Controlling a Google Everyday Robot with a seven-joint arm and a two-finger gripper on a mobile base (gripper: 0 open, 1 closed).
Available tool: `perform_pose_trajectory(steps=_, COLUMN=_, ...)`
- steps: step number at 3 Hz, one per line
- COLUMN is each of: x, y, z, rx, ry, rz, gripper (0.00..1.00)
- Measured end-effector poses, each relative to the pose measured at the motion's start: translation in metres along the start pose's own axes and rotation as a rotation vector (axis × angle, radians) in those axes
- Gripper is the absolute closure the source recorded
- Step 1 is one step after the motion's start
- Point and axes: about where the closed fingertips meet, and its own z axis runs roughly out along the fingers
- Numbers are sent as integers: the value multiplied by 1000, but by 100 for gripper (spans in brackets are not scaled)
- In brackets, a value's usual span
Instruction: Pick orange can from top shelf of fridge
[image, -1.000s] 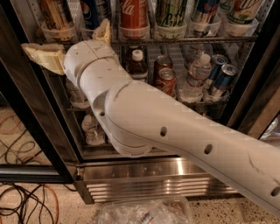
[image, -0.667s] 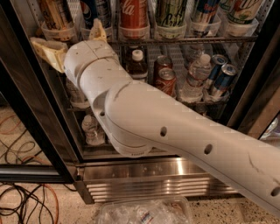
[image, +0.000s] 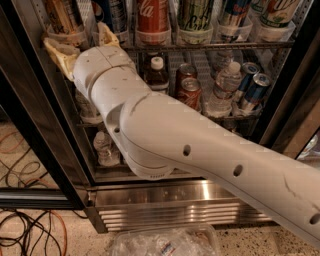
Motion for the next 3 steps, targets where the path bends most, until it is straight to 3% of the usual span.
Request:
perform_pose_trajectory(steps=1, x=0, y=0, z=0, rx=0, ry=0, rz=0, gripper=23)
perform_pose_trajectory(steps=2, x=1, y=3, z=2, rx=-10, ry=4, rz=-4, gripper=39)
perform_pose_trajectory(steps=3, x=3, y=6, z=4, rx=-24, ry=10, rz=-7, gripper=37)
